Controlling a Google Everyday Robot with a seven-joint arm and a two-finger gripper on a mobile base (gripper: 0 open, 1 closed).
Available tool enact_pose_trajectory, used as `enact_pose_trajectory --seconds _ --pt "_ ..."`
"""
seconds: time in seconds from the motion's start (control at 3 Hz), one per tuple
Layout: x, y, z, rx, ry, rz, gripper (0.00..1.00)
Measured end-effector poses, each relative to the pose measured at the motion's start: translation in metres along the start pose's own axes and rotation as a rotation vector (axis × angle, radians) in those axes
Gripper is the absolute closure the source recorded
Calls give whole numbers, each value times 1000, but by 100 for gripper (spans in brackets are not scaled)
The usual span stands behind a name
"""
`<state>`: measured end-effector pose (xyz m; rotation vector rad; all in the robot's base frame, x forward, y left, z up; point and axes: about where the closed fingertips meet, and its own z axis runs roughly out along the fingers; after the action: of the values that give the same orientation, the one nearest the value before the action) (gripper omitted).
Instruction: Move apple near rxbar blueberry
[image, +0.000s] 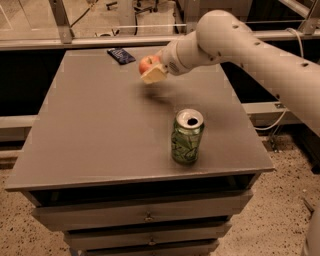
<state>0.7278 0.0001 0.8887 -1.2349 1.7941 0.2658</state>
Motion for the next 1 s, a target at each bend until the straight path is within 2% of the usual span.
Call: enact_pose_trajectory --seconds 0.33,0.67,1.0 --pt "-1 -46 6 57 -38 -16 100" --pt "-7 -82 22 82 -59 -28 100" --pt "-14 -100 45 78 -68 -30 100"
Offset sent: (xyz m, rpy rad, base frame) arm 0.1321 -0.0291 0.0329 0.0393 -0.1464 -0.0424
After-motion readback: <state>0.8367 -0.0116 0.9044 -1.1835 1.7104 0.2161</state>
